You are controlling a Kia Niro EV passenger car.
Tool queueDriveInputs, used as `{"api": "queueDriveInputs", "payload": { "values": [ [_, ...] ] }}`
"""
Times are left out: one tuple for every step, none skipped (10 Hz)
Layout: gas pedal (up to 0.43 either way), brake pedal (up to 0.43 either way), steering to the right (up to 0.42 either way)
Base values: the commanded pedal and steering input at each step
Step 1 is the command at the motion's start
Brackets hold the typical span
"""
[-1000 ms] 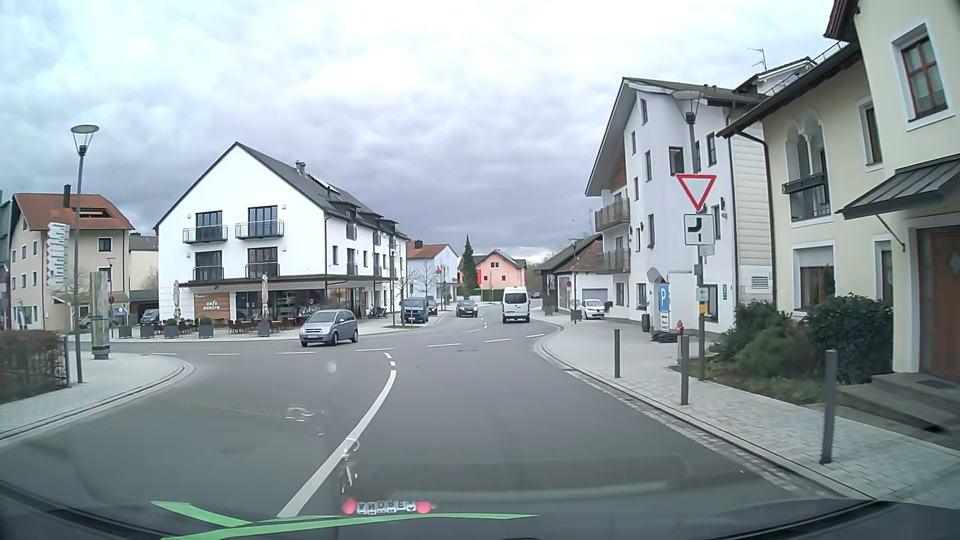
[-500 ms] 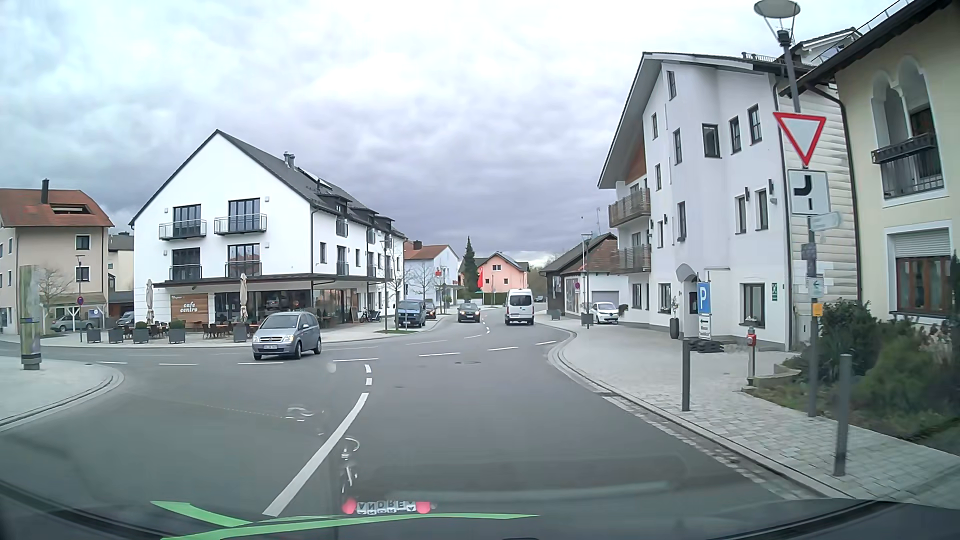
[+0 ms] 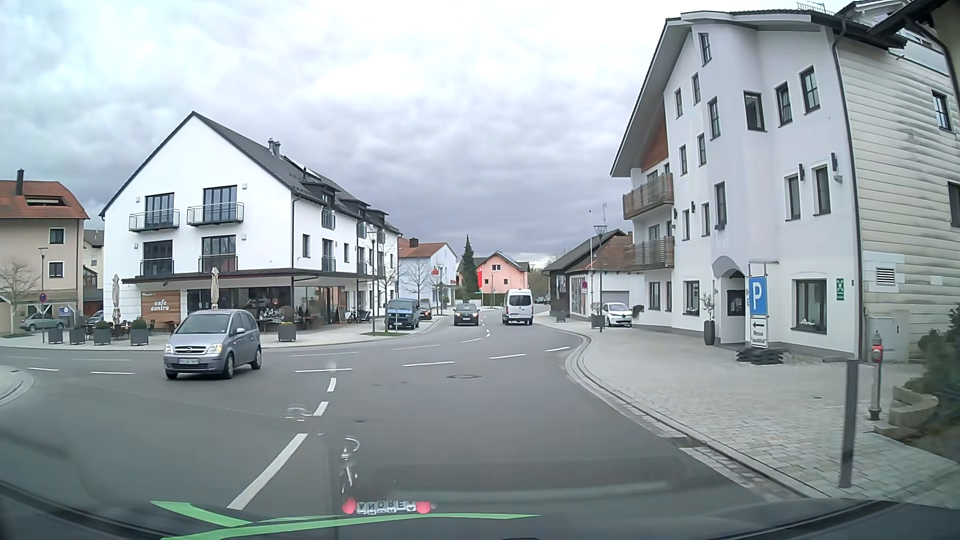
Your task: Follow the waypoints while adhering to traffic rules and regulations
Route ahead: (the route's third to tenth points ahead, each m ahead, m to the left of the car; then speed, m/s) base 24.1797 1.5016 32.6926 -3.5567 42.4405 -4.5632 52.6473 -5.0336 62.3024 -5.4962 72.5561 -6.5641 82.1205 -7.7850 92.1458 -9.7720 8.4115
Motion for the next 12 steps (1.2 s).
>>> {"api": "queueDriveInputs", "payload": {
  "values": [
    [0.000,0.000,0.006],
    [0.000,0.000,0.007],
    [0.000,0.000,0.009],
    [0.000,0.000,0.010],
    [0.000,0.000,0.011],
    [0.000,0.000,0.014],
    [0.000,0.000,0.016],
    [0.000,0.000,0.019],
    [0.020,0.000,0.021],
    [0.047,0.000,0.024],
    [0.047,0.000,0.027],
    [0.047,0.000,0.028]
  ]
}}
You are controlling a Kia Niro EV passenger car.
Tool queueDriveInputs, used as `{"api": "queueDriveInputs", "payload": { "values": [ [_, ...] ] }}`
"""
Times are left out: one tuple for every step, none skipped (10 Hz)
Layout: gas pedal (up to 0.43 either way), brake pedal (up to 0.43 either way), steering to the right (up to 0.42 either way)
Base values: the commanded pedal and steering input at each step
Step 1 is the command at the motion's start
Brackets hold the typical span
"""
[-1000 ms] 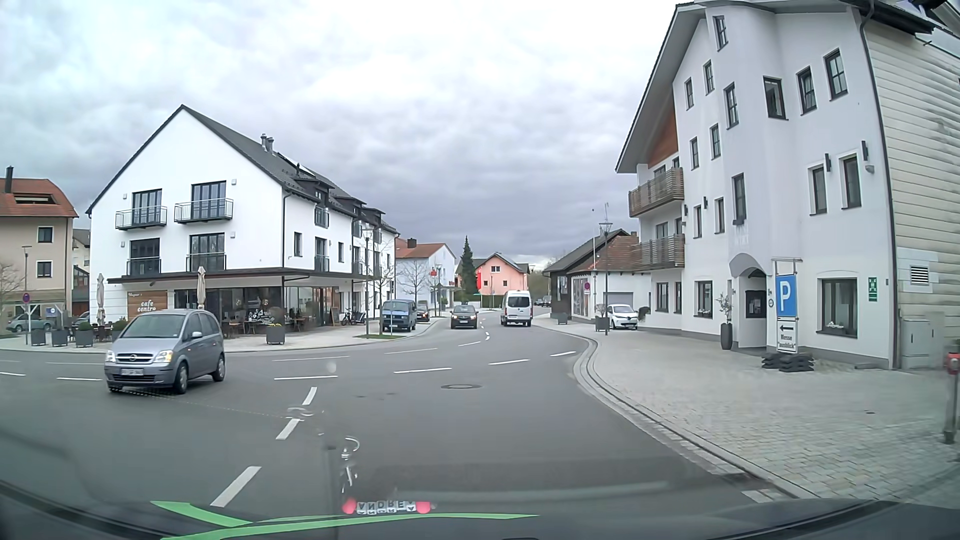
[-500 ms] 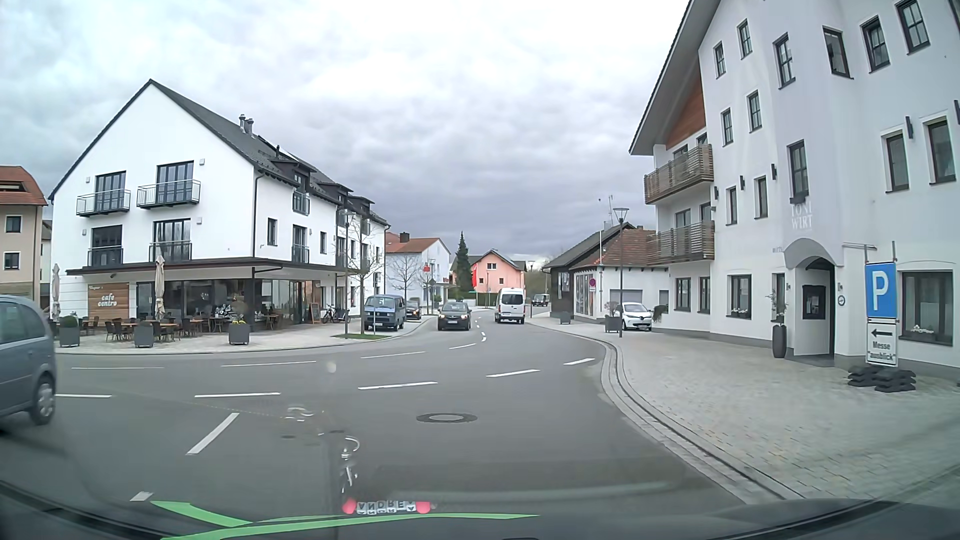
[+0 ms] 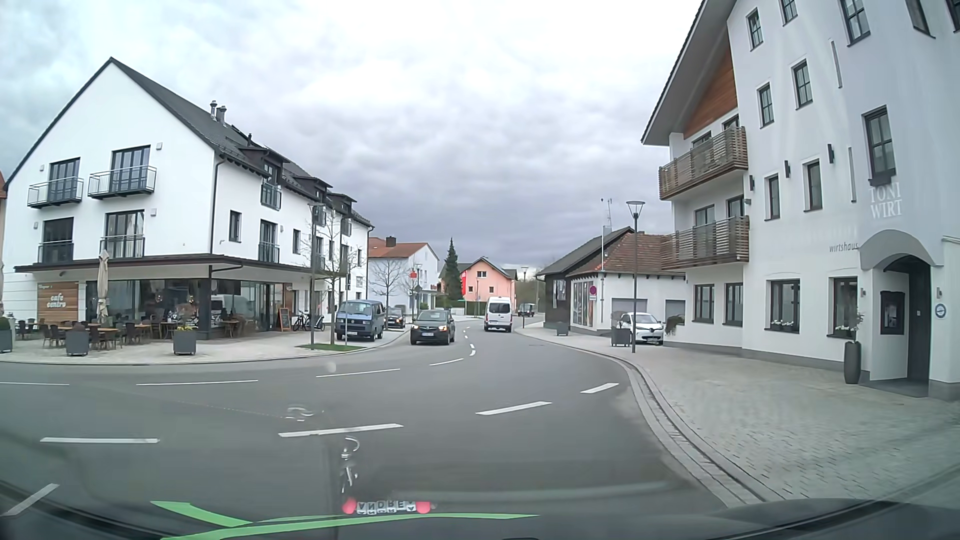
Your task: Follow the waypoints while adhering to traffic rules and regulations
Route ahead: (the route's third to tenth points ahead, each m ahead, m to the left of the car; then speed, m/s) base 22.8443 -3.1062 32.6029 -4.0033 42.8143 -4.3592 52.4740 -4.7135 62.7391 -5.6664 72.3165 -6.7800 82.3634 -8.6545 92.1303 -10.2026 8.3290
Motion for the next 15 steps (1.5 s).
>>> {"api": "queueDriveInputs", "payload": {
  "values": [
    [0.059,0.000,0.030],
    [0.067,0.000,0.032],
    [0.067,0.000,0.033],
    [0.067,0.000,0.035],
    [0.110,0.000,0.035],
    [0.110,0.000,0.035],
    [0.110,0.000,0.035],
    [0.118,0.000,0.034],
    [0.118,0.000,0.031],
    [0.118,0.000,0.024],
    [0.138,0.000,0.019],
    [0.138,0.000,0.011],
    [0.138,0.000,0.006],
    [0.138,0.000,0.004],
    [0.138,0.000,0.003]
  ]
}}
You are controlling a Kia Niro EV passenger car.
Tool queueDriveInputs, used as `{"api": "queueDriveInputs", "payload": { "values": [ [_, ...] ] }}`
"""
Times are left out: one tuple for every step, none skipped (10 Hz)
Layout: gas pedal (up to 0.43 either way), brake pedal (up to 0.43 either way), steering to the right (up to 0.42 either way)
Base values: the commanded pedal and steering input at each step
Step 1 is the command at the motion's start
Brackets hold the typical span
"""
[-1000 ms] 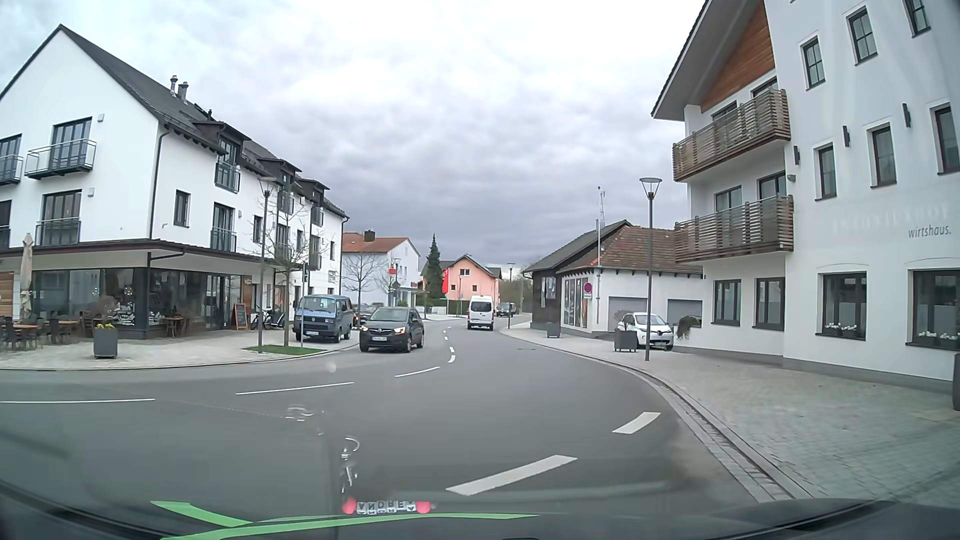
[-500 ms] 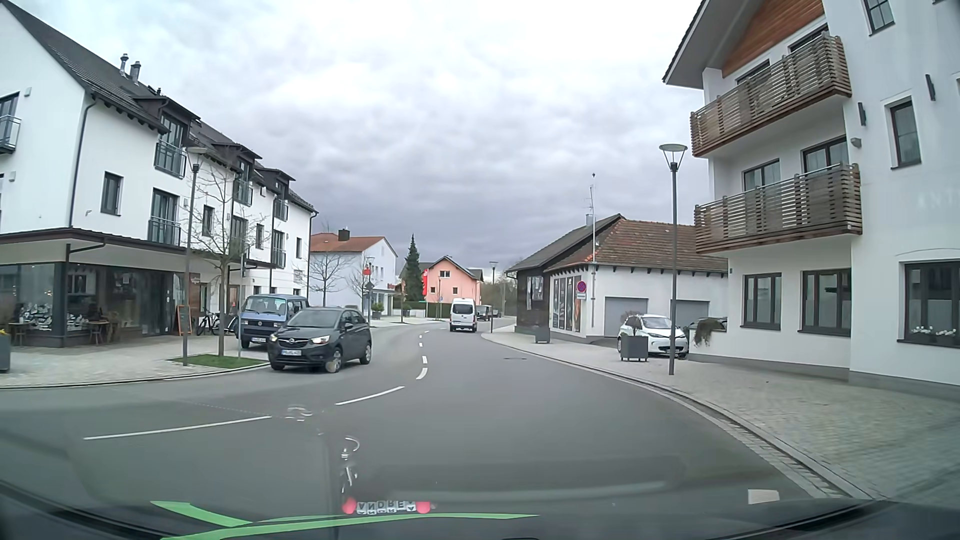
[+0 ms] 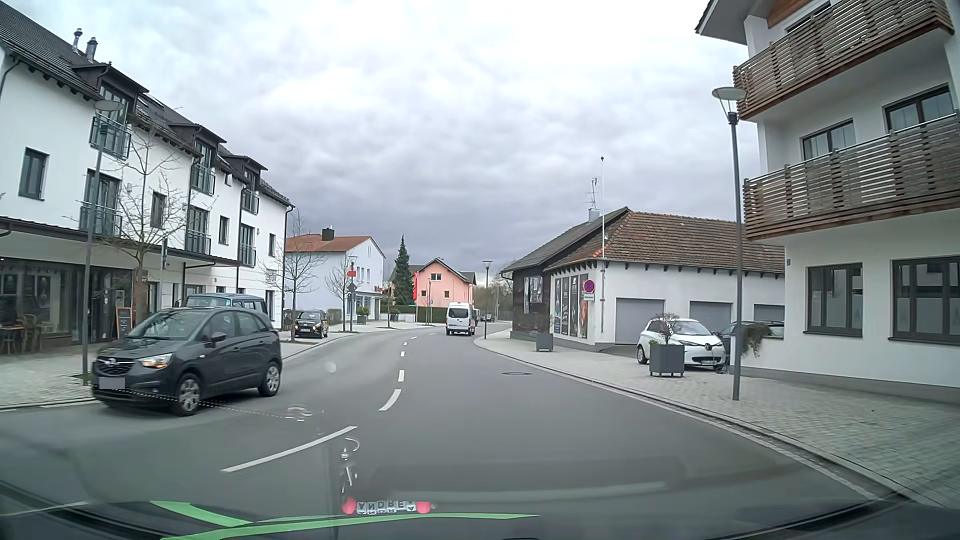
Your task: Follow the waypoints while adhering to traffic rules and regulations
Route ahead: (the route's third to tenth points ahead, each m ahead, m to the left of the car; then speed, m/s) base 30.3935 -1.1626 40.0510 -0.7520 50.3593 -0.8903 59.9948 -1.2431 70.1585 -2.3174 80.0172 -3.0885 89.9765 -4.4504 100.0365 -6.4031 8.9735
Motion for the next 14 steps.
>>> {"api": "queueDriveInputs", "payload": {
  "values": [
    [0.138,0.000,0.000],
    [0.138,0.000,-0.002],
    [0.138,0.000,-0.002],
    [0.150,0.000,-0.005],
    [0.150,0.000,-0.008],
    [0.150,0.000,-0.012],
    [0.150,0.000,-0.013],
    [0.157,0.000,-0.017],
    [0.157,0.000,-0.020],
    [0.157,0.000,-0.023],
    [0.169,0.000,-0.022],
    [0.169,0.000,-0.022],
    [0.169,0.000,-0.022],
    [0.169,0.000,-0.021]
  ]
}}
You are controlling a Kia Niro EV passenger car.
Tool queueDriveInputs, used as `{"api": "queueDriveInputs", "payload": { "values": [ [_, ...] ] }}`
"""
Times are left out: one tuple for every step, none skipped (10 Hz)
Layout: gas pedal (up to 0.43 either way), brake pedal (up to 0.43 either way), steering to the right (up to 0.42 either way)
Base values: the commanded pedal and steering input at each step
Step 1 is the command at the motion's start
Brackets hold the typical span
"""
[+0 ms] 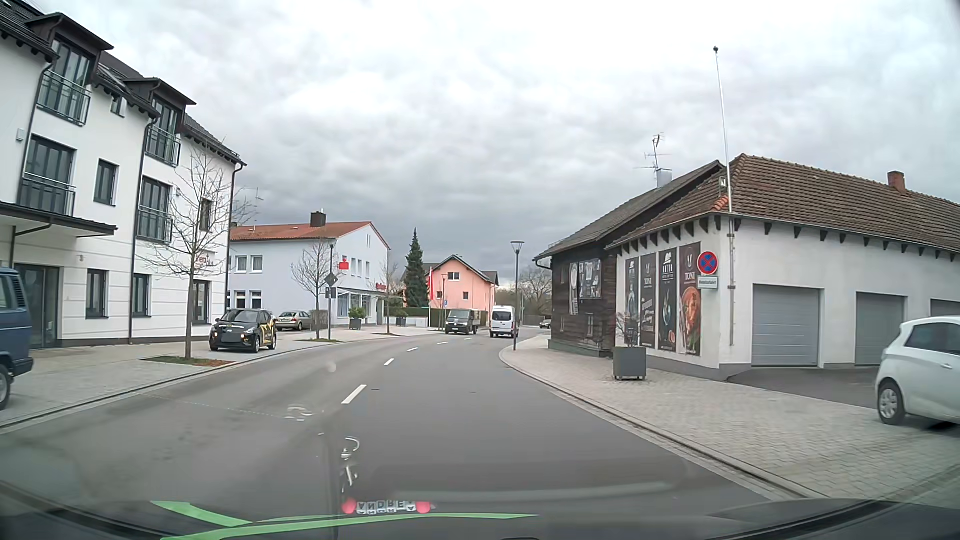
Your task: Follow the waypoints while adhering to traffic rules and regulations
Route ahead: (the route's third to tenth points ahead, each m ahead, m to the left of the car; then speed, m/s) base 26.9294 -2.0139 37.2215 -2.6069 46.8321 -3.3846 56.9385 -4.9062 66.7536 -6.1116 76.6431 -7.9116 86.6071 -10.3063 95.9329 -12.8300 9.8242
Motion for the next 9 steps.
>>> {"api": "queueDriveInputs", "payload": {
  "values": [
    [0.169,0.000,-0.020],
    [0.169,0.000,-0.016],
    [0.169,0.000,-0.014],
    [0.169,0.000,-0.013],
    [0.169,0.000,-0.011],
    [0.169,0.000,-0.009],
    [0.169,0.000,-0.008],
    [0.169,0.000,-0.008],
    [0.169,0.000,-0.008]
  ]
}}
